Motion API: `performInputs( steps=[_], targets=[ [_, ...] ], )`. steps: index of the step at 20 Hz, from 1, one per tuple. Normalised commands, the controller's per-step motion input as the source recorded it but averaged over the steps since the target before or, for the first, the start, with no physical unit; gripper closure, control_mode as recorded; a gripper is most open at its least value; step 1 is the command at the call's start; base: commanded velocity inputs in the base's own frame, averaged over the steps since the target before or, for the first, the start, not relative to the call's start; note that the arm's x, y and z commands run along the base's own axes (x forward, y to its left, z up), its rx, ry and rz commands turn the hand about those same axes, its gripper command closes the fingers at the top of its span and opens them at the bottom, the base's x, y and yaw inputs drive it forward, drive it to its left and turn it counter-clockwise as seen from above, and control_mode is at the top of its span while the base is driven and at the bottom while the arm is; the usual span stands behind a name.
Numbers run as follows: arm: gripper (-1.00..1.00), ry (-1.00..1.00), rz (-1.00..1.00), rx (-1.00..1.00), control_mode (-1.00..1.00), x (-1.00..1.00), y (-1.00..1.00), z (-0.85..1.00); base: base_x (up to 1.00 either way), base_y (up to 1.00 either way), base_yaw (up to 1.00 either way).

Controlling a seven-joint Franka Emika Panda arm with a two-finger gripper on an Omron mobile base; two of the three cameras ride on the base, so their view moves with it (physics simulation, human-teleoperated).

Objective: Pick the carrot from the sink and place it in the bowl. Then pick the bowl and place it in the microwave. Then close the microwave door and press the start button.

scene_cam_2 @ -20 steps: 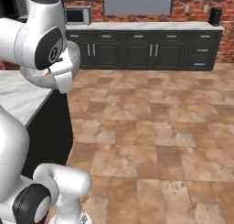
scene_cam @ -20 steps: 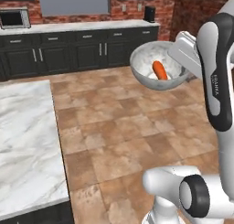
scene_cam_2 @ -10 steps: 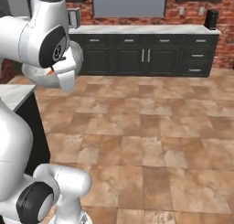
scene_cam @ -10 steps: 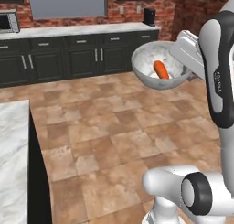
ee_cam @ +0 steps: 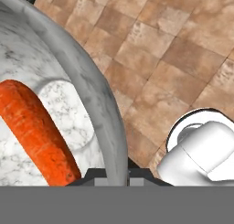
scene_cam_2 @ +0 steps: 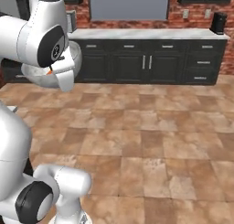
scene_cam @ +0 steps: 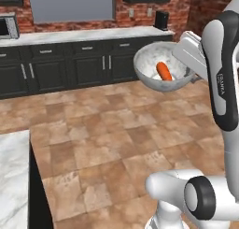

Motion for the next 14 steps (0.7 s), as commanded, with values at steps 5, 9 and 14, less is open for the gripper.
performInputs(
  steps=[5,9,14],
  targets=[
    [1.0,0.0,0.0,0.0,1.0,0.0,0.0,0.0,1.0,0.34,0.02],
    [1.0,0.0,0.0,0.0,1.0,0.0,0.0,0.0,1.0,0.36,0.02],
    [1.0,0.0,0.0,0.0,1.0,0.0,0.0,0.0,1.0,0.34,0.02]
  ],
)
